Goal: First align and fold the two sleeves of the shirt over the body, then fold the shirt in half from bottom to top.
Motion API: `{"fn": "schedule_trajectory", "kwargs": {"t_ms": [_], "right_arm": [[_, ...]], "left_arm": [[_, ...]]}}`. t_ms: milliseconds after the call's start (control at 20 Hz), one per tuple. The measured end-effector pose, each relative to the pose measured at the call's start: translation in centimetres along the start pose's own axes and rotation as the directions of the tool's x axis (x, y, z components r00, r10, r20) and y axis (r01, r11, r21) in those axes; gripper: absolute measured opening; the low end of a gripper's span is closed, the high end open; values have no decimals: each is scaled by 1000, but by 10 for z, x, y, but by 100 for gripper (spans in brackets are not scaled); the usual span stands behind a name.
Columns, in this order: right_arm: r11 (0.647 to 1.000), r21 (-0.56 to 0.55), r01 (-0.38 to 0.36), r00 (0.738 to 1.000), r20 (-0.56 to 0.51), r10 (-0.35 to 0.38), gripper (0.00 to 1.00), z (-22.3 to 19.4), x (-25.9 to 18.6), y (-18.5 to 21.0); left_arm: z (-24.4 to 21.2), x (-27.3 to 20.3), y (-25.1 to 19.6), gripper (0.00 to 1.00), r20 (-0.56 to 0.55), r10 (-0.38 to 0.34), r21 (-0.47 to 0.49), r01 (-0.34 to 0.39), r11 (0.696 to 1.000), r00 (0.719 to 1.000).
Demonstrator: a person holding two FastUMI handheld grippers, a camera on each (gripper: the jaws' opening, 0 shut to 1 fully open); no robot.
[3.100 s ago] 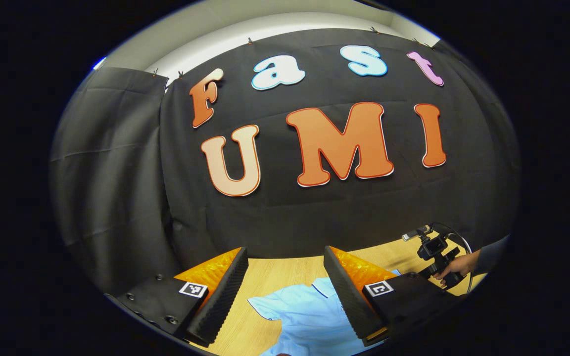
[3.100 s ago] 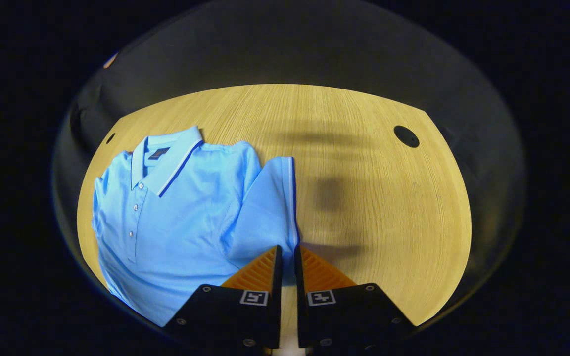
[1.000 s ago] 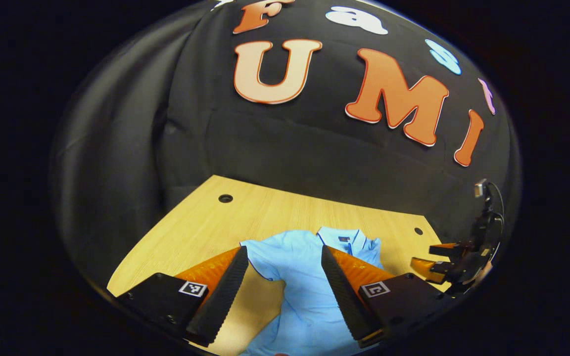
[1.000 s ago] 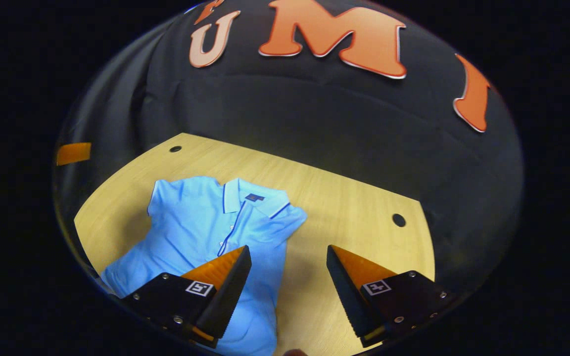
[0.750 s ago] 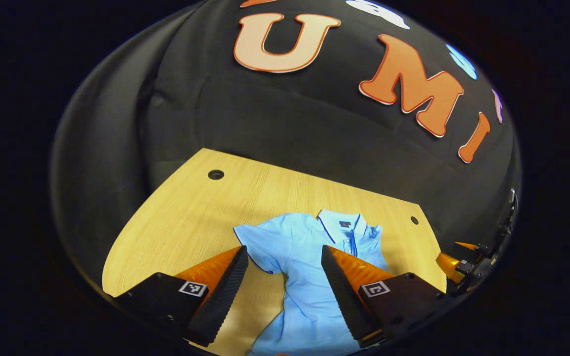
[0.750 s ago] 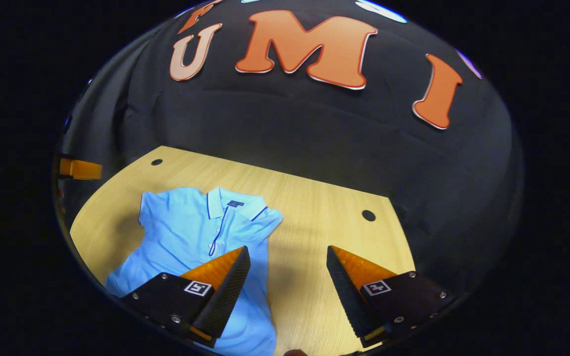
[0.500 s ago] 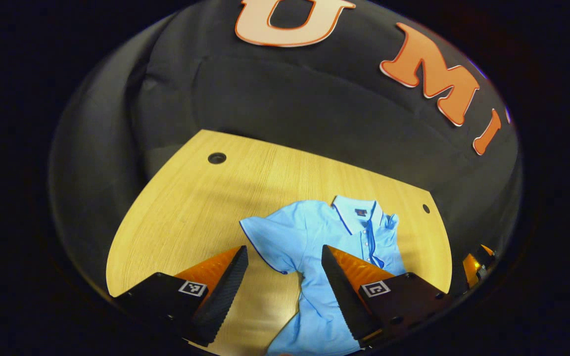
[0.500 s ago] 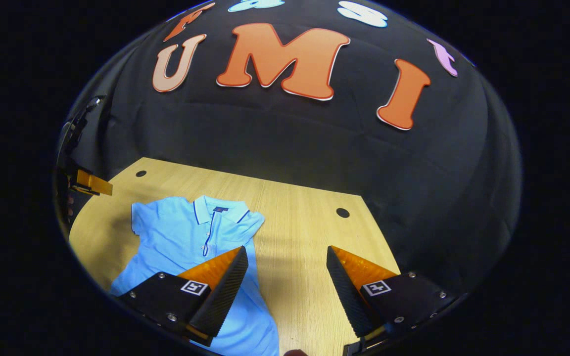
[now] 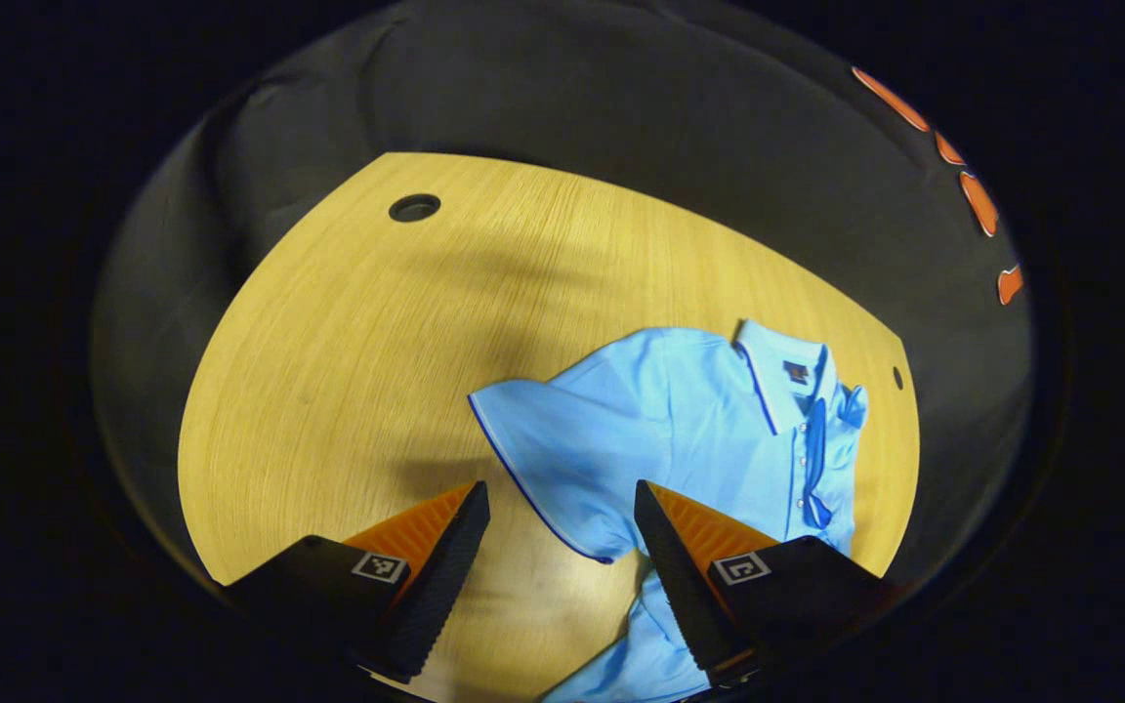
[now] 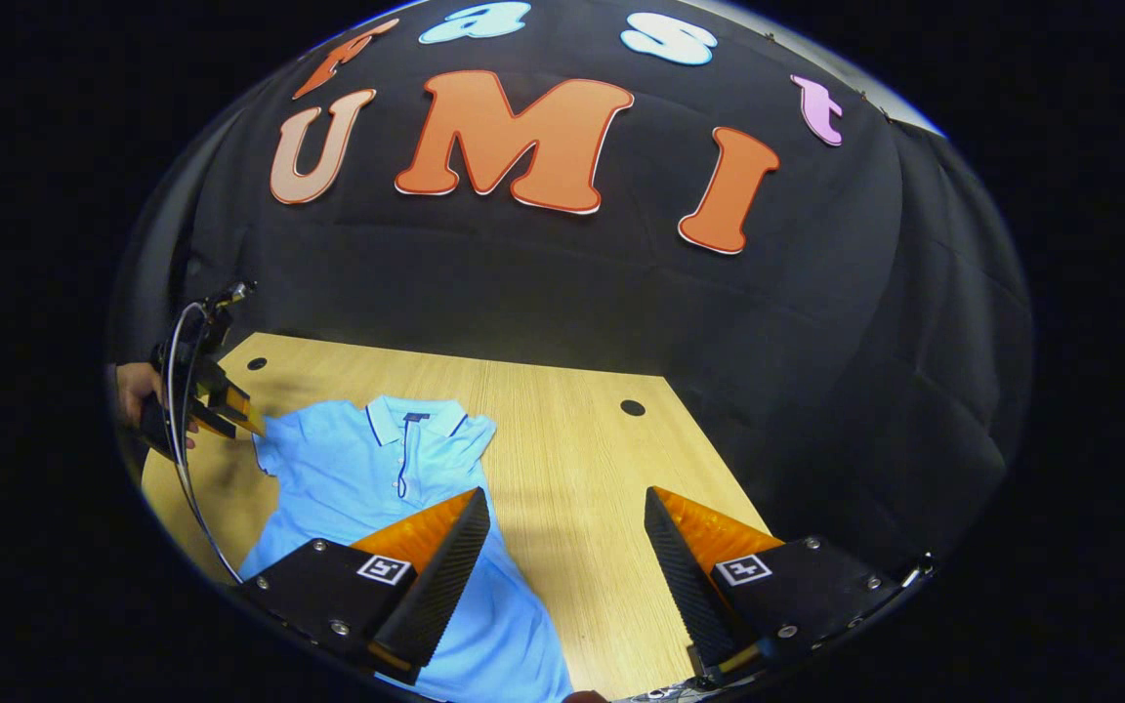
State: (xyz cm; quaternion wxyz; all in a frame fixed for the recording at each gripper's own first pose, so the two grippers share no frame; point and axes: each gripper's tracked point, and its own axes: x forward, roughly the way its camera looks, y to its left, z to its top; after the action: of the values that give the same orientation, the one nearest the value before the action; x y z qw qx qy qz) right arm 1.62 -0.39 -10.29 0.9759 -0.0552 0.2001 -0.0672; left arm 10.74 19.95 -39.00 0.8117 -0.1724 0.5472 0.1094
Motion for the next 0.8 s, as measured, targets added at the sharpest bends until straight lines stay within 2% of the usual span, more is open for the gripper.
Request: {"fn": "schedule_trajectory", "kwargs": {"t_ms": [200, 300, 400, 450, 700, 800], "right_arm": [[1000, 15, 21, 1000, -10, -21, 98, -3, -9, -2], [999, 25, 31, 999, -17, -31, 98, -9, -17, -3], [999, 31, 40, 999, -21, -40, 98, -10, -18, -6], [998, 34, 44, 999, -25, -43, 98, -10, -17, -7], [998, 46, 50, 999, -21, -49, 98, -10, -18, -9], [997, 48, 55, 998, -21, -54, 98, -12, -18, -11]], "left_arm": [[-6, 24, 4, 100, -64, 62, 0, -62, 998, 996], [-7, 29, 5, 97, -86, 118, 41, -114, 993, 989], [-5, 34, 5, 88, -101, 165, 83, -157, 984, 981], [-3, 33, -1, 82, -90, 159, 91, -151, 984, 983], [-1, 38, -24, 13, -77, 78, 113, -69, 991, 994], [-1, 33, -35, 8, -69, 13, 107, -6, 994, 998]]}}
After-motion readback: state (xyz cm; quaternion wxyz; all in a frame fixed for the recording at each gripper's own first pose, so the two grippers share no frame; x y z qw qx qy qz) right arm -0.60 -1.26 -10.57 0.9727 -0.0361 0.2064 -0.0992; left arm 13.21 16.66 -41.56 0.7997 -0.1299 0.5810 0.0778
